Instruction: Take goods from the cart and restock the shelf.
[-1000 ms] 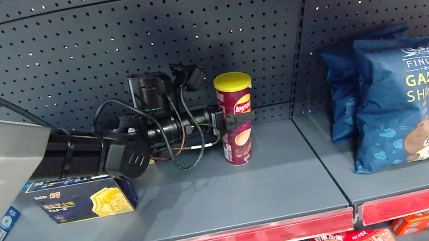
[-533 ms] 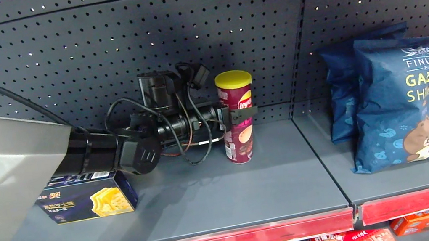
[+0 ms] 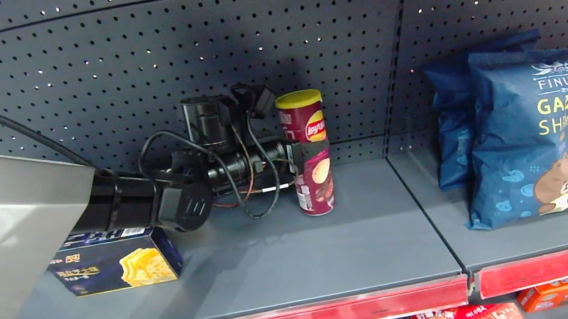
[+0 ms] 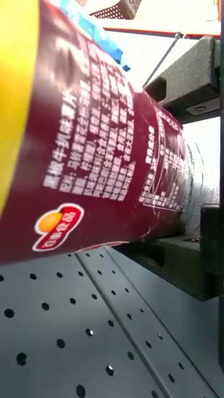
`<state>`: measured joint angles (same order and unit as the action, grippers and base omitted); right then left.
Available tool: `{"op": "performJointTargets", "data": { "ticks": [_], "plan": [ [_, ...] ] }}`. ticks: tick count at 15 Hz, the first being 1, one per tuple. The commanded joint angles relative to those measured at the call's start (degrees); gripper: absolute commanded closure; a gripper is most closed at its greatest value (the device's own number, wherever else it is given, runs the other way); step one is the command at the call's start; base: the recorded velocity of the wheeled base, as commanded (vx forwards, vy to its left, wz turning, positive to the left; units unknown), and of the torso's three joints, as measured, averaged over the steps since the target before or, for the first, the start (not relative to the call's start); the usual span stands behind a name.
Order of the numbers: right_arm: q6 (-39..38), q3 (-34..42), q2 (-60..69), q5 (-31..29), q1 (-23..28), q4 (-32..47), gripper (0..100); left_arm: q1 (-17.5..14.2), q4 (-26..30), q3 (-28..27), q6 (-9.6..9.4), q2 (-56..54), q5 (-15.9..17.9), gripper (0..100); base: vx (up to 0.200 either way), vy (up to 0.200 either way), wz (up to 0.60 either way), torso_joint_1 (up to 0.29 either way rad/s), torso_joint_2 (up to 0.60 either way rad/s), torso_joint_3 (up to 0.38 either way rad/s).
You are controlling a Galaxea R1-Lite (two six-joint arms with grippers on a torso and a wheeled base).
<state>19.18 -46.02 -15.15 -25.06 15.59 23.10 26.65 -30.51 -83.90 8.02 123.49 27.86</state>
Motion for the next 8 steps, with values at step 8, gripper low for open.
{"op": "performJointTargets", "data": {
  "ticks": [8],
  "plan": [
    [0.0,-0.3,1.2,0.3,0.0,-0.1,100,-1.3,-4.8,20.0,-1.69,-12.6,12.0,100,0.0,0.0,0.0,0.0,0.0,0.0]
  ]
}}
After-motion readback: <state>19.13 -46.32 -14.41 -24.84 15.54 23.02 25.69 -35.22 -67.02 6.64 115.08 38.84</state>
